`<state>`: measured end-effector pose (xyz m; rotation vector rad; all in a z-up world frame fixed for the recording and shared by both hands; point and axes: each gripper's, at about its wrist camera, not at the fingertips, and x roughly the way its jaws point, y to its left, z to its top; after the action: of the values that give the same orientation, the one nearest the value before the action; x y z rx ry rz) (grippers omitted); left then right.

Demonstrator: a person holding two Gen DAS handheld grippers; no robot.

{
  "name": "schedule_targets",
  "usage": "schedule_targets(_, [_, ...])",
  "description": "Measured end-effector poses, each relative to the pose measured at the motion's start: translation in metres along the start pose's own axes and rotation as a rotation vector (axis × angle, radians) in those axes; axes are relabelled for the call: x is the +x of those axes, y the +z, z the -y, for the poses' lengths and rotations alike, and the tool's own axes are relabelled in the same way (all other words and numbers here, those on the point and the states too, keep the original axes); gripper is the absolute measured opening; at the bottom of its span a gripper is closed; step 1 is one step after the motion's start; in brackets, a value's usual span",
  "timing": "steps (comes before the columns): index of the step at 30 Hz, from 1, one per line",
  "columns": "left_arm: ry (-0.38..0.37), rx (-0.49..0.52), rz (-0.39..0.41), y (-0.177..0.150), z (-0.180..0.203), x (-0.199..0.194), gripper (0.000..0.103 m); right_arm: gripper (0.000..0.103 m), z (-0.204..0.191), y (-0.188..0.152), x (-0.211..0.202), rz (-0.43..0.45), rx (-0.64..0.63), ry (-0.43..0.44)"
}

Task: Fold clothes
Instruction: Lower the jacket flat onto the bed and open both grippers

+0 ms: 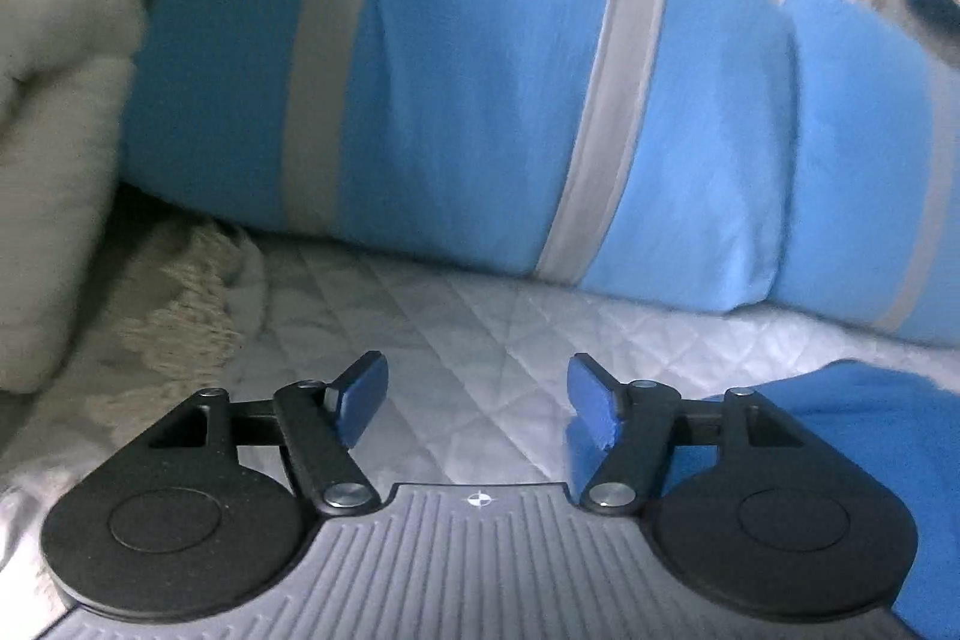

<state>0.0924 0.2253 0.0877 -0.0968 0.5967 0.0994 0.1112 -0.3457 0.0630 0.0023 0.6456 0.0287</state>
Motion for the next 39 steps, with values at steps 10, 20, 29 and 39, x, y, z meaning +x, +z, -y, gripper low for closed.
schedule_targets(10, [-0.150,-0.002,0.087,-0.070,0.094,-0.112,0.070,0.103,-0.071,-0.057,-0.092,0.102,0.139,0.098])
schedule_targets(20, [-0.127,0.104,0.118,-0.147,0.142,-0.099,0.071,0.103,-0.143,-0.112,-0.094,0.163,0.029,0.033])
schedule_targets(29, [-0.069,0.181,0.182,-0.194,0.144,-0.088,0.074,0.102,-0.156,-0.146,-0.061,0.085,-0.012,-0.046])
schedule_targets(39, [-0.107,0.160,0.137,-0.190,0.142,-0.085,0.074,0.102,-0.158,-0.150,-0.056,0.088,-0.004,-0.063])
